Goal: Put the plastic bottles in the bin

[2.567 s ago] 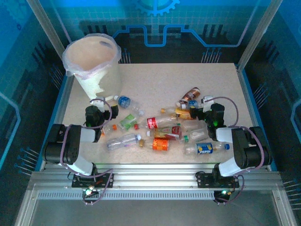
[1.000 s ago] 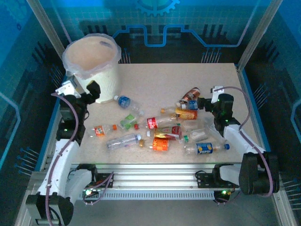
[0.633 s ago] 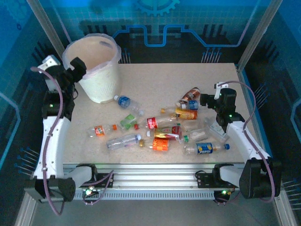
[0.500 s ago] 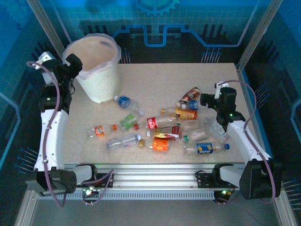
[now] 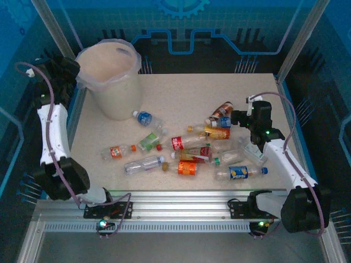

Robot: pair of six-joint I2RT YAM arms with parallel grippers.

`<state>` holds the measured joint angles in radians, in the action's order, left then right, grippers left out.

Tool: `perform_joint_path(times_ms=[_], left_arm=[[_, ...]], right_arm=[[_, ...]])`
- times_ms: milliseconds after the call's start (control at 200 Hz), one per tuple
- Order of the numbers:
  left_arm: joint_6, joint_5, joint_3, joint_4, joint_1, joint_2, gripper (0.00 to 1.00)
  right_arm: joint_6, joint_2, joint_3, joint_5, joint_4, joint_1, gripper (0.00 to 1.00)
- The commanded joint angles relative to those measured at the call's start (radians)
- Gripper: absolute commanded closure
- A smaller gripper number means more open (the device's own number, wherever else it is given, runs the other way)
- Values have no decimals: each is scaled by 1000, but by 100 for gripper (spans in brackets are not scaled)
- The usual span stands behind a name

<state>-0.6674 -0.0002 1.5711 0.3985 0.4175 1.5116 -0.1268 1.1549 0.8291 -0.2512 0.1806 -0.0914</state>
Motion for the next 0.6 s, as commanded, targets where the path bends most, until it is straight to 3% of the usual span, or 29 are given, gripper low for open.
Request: perform_joint_path(times_ms=[0,595], left_arm=[[-32,98,73,10,22,60,1],[-57,300,159,-18,41,266,1]], right_arm=[[10,-11,31,-14,20,-14,0],[-4,20,45,-7,20,-18,0]])
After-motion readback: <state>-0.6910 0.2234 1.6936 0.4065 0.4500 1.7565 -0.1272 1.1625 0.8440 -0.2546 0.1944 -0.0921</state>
